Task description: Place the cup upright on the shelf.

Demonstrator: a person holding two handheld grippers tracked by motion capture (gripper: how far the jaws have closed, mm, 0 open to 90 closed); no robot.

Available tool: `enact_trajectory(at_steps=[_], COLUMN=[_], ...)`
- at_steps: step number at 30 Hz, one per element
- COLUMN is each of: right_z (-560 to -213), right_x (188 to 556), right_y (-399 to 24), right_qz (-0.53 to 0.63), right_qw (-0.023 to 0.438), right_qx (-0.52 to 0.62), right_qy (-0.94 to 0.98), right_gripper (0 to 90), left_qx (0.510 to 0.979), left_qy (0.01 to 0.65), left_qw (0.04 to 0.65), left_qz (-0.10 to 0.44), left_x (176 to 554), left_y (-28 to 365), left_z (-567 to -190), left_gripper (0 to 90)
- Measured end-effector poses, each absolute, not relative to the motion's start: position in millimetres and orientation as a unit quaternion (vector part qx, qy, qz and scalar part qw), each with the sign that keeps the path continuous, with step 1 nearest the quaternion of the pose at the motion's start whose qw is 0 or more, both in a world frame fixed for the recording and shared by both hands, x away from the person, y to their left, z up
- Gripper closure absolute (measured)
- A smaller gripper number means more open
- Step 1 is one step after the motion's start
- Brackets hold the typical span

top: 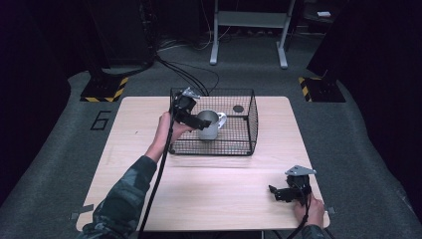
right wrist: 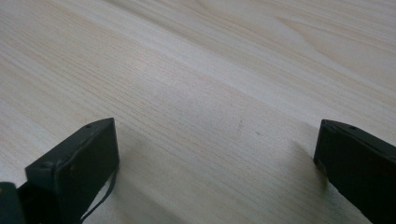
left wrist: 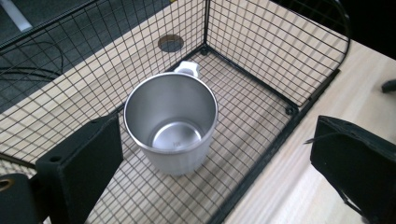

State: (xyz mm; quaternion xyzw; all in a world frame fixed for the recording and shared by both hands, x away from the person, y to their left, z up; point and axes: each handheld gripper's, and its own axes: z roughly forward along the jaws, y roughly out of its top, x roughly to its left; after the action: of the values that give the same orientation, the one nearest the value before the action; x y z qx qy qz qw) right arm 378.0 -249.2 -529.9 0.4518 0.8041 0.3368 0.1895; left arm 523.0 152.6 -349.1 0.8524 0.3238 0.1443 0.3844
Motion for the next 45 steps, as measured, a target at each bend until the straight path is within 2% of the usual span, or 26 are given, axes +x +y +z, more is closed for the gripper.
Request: enact_trajectory(at_steps=[14,28,33,37,38,39,40,41,45], right_z=[-529.9,-530.0,-530.0,-529.9,-529.9,-529.9,-529.9,-529.9,-529.9], right_x=[377.9,378.2,378.2,377.9,378.1,378.1,378.1,377.9,377.9], right_y=[-249.1,-249.3,-249.3,-249.0,-249.2,-249.2,-249.2,-249.0,-248.9], right_qz=[0.337,0.337,0.337,0.337,0.337,0.337,0.337,0.337,0.337], right_qw=[0.189,0.191,0.191,0.190,0.191,0.191,0.191,0.190,0.191], right_qx=[0.452,0.450,0.449,0.451,0.449,0.449,0.449,0.451,0.451], right_qy=[0.804,0.805,0.805,0.804,0.805,0.805,0.805,0.804,0.804], right_gripper=[0.0,0.0,0.0,0.0,0.0,0.0,0.0,0.0,0.0], left_qx=[0.845,0.833,0.822,0.815,0.815,0.810,0.810,0.807,0.794], left_qy=[0.313,0.349,0.381,0.421,0.421,0.439,0.439,0.456,0.482], left_qw=[0.398,0.377,0.366,0.345,0.345,0.338,0.338,0.326,0.317], left_qz=[0.170,0.207,0.210,0.200,0.200,0.194,0.194,0.188,0.190], left_x=[460.1,400.9,385.2,376.1,376.1,373.9,373.9,372.3,367.8], left_y=[198.4,263.5,287.8,315.3,315.3,326.0,326.0,335.9,349.2], left_z=[-349.6,-381.8,-409.1,-450.3,-450.3,-468.1,-468.1,-485.1,-510.3], left_gripper=[2.2,0.3,0.3,0.2,0.2,0.2,0.2,0.2,0.1])
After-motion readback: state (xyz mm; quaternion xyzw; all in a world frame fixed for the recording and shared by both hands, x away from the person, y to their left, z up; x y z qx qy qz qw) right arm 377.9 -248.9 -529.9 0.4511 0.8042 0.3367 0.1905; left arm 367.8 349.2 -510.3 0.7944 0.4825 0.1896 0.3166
